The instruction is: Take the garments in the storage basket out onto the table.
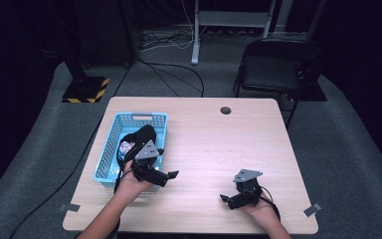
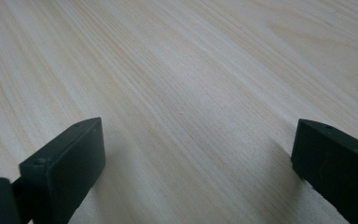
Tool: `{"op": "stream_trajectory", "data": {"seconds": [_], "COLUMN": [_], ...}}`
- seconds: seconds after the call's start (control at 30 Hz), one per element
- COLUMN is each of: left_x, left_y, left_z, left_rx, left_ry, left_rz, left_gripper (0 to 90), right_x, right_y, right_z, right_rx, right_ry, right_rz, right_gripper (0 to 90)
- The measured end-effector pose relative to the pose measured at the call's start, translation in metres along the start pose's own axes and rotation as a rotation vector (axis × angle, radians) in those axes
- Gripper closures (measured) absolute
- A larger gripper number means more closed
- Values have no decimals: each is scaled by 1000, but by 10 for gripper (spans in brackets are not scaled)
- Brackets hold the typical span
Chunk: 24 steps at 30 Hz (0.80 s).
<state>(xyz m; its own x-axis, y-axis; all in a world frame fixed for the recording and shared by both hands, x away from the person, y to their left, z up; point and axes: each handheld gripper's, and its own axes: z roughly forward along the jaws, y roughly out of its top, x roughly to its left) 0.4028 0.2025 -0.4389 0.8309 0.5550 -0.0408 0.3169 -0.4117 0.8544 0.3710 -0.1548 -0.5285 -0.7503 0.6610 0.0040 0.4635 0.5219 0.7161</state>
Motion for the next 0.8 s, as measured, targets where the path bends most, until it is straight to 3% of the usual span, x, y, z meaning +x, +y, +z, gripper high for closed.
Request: {"op": "stream_trajectory", "data": {"seconds": [0.37,0.8], "left_x": [4,10], "left_y": [-2,-2], "left_z": [-3,-8], "left_rx": [-15,-35], "left_ry": [24,25], "left_rz": [3,-8], "left_gripper": [2,13], "right_x": [0,0], "right_y": [0,0], "right_z": [0,0], "right_rx": [0,0], "right_ry": [0,0], "right_rz": [0,0], "right_gripper": [20,20]}}
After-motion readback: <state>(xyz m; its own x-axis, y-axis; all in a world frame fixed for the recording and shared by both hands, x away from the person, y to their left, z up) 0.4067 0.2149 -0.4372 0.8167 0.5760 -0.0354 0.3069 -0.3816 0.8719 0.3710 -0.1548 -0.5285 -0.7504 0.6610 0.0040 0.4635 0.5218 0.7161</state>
